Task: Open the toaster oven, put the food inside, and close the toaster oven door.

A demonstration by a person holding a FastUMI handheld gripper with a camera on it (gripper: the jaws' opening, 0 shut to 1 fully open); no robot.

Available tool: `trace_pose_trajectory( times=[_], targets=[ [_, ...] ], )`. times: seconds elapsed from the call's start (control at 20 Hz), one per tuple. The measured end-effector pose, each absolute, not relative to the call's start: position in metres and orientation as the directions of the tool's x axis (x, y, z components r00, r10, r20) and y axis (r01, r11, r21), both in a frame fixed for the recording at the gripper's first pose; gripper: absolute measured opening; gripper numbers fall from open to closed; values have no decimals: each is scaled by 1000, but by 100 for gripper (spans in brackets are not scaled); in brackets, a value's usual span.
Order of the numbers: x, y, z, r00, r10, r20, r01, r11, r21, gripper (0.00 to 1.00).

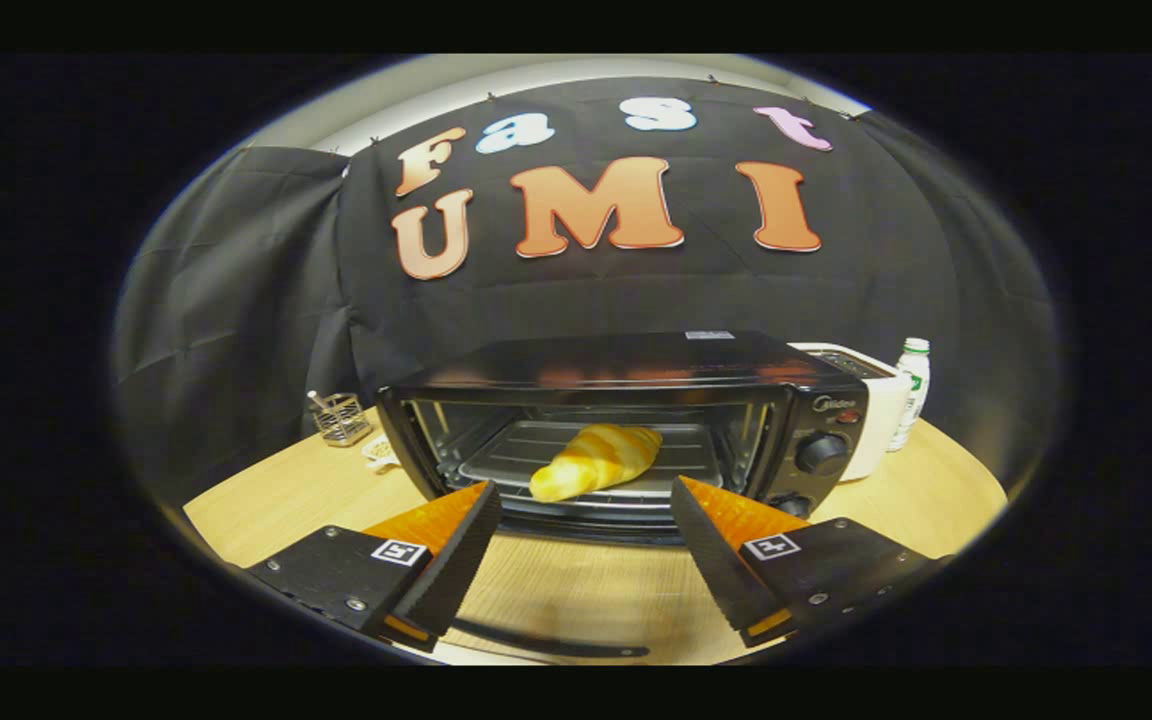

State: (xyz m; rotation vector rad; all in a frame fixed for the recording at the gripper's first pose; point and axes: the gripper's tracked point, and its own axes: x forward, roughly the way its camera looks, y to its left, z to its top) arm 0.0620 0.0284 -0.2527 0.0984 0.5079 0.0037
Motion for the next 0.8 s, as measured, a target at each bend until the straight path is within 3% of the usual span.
trace_pose_trajectory(
  times=[0.8],
  targets=[
    [-28,-22,-81,981,-110,-161,108,994,-25,99]
  ],
)
